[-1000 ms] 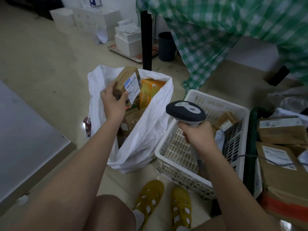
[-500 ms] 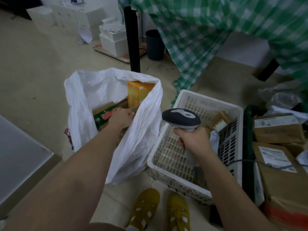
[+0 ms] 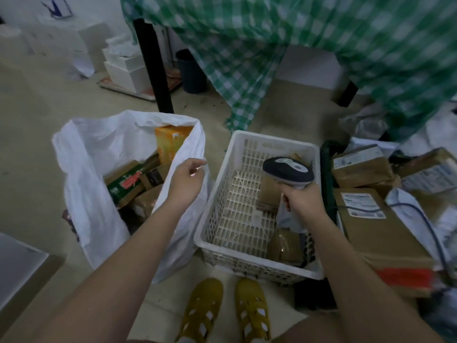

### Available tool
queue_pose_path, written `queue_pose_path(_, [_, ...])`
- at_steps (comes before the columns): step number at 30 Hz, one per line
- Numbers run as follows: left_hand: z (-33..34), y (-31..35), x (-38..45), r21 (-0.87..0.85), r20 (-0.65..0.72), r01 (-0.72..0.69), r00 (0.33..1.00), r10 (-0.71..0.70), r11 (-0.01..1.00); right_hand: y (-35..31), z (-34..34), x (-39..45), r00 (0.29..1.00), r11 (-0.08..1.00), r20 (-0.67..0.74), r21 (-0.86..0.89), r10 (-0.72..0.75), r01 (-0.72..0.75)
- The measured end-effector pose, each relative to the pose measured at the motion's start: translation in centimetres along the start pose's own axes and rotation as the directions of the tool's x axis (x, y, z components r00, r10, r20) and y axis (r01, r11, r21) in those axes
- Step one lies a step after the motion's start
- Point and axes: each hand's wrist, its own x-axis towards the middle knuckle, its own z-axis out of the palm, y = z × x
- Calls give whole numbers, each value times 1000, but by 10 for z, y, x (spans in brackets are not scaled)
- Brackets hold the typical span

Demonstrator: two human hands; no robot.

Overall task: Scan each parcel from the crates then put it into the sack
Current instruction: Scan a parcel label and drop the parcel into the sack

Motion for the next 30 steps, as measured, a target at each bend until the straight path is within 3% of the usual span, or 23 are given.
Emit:
queue_pose_path(8, [142,-28,-6,111,360,72,927,-107,991,23,-48,39,992,999,-125,42,-17,22])
queue_pose_path(12, [209,-59,-11,227,619,-25,775,-124,974,51,-58,69,989,999,-148,41,21,-16])
queue_pose_path(15, [250,-92,-22,327,748,-227,655,-105,917,66,-57,81,984,997,-169,57,62,-53])
queue_pose_path(17, [266,-111,-29,423,825,-467,553,-116,777,72,-56,86,988,999,-150,41,42,-36])
queue_pose_path(19, [269,-125,-32,480,849,-560,491,-196,675,75,-54,87,992,1000,-124,25,19,-16])
queue_pose_path(22, [266,-129,-38,575,815,-614,489,-311,541,82,-53,88,994,998,-108,55,34,-28])
queue_pose_path(25, [266,-128,-40,598,800,-675,537,-267,432,84,-51,85,994,997,-103,69,45,-38])
queue_pose_path(27, [257,-124,-34,622,765,-594,599,-236,509,85,-50,83,995,996,-82,78,60,-53])
queue_pose_path(30, [220,-108,-18,628,653,-355,725,-219,693,81,-49,74,994,991,-61,98,92,-86])
